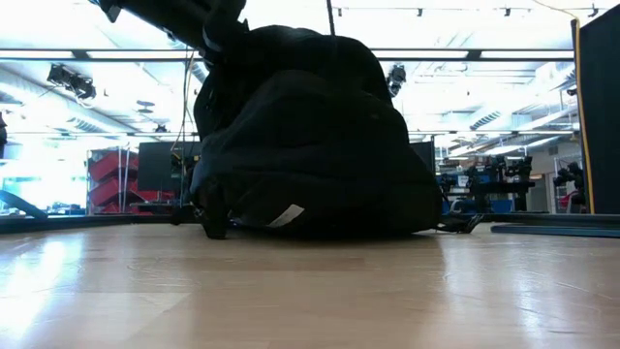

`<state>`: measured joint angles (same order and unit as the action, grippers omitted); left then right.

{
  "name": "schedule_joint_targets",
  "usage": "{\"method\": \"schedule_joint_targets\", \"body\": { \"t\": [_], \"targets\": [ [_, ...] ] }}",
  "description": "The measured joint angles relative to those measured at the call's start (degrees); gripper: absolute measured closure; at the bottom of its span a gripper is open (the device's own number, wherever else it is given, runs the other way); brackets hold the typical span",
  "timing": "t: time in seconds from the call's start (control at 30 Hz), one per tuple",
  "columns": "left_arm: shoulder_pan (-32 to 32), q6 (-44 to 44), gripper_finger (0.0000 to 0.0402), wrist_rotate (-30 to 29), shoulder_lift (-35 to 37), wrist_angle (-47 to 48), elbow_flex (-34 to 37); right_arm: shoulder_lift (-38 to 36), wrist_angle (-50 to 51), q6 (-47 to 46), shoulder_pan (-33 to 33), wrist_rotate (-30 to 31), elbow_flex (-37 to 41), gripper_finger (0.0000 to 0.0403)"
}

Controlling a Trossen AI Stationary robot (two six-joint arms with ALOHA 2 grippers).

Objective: Unpack backpack
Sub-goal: Put the charger cable into the backpack

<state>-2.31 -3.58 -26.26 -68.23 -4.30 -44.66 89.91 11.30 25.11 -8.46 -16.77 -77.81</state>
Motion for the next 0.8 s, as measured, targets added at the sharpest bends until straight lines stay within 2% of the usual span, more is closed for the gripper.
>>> {"method": "schedule_joint_targets", "body": {
  "t": [0.17, 0.4, 0.6, 0.8],
  "targets": [
    [0.0, 0.4, 0.0402, 0.0, 0.0, 0.0, 0.0, 0.0, -0.1, -1.7, 0.9, 3.5, 4.4, 0.0403],
    [0.0, 0.8, 0.0402, 0.0, 0.0, -0.3, 0.0, 0.0, 0.0, -6.6, 3.1, 11.9, 11.7, 0.0403],
    [0.0, 0.9, 0.0402, 0.0, 0.0, -3.3, 0.0, 0.1, -3.0, -11.9, 7.1, 14.8, 16.6, 0.0403],
    [0.0, 0.9, 0.0402, 7.3, 0.0, -7.3, 0.0, 0.1, -11.7, -16.1, 10.7, 17.6, 20.6, 0.0403]
  ]
}}
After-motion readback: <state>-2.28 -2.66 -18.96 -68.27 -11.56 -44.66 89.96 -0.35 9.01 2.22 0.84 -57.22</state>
